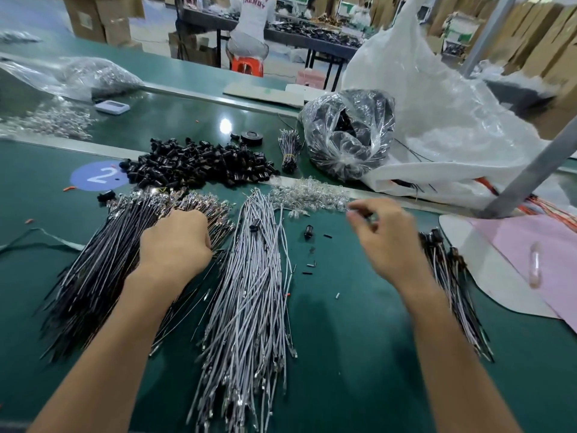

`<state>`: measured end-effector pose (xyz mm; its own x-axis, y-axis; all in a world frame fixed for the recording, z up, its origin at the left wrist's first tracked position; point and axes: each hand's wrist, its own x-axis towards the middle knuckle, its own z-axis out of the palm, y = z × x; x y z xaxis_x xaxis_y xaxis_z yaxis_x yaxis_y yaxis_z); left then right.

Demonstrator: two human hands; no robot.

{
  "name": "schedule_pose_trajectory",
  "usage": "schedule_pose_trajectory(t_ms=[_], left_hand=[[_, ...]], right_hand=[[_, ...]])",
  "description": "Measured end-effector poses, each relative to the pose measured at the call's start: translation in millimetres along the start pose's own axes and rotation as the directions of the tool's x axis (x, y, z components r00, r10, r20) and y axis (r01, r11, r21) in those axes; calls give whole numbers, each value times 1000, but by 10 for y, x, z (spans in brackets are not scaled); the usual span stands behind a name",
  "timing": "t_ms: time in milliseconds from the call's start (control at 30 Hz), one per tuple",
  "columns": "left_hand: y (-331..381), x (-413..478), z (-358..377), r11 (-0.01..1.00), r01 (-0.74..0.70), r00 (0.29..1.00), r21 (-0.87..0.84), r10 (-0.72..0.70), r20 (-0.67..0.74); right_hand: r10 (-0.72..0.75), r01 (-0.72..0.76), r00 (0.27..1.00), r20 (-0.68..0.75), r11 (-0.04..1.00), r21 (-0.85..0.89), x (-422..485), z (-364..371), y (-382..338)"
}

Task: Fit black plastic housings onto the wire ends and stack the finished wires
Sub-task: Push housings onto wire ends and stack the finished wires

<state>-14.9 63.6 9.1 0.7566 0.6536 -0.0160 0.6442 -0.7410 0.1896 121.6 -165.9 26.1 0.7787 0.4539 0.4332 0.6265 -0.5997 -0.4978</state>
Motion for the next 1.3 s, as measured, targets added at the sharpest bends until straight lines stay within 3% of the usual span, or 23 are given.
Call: schedule_pose_trajectory(t_ms=[167, 267, 400, 467, 633, 767, 833, 900, 967, 1067, 1167, 1300], left_hand=[[-80, 50, 4, 977, 27, 999, -210, -35, -33], [-151, 105, -35, 925, -31, 990, -378, -24, -140], [-152, 141, -132, 776, -168, 947, -608, -44, -318], [-127, 163, -201, 690, -255, 910, -677, -66, -410], [-52, 218, -417, 518, -395, 840, -759, -131, -527], [-51, 246, -543, 570, -420, 823, -707, -90, -562], [-88, 276, -514, 633, -377, 863, -676, -24, -504], [-106, 297, -392, 729, -220, 963, -648, 55, -265], [-135, 257, -236, 728, -96, 995, -678, 60, -76], [-228, 184, -174, 573, -175, 980, -801, 26, -195], [-207, 112, -287, 387, -267, 962, -883, 164, -219], [-70, -21, -341, 380, -268, 951, -886, 250, -180]], right_hand=[[-74, 45, 986, 148, 980, 194, -73, 403, -374], [-97, 20, 955, 281, 964, 265, -79, 498, -466], [-199, 82, 780, 594, 972, 219, -103, 524, -494], [-199, 109, 737, 646, 978, 177, -132, 558, -484], [-233, 108, 742, 629, 967, 230, -147, 602, -469], [-270, 140, 708, 653, 959, 245, -129, 620, -449], [-299, 180, 688, 661, 953, 243, -118, 626, -446], [-304, 191, 685, 662, 952, 239, -119, 624, -437], [-303, 199, 707, 639, 952, 230, -143, 627, -433], [-301, 155, 835, 461, 932, 327, -157, 628, -500], [-182, -84, 907, 379, 804, 588, -108, 681, -711], [-223, -335, 837, 500, 514, 789, -103, 851, -1055]])
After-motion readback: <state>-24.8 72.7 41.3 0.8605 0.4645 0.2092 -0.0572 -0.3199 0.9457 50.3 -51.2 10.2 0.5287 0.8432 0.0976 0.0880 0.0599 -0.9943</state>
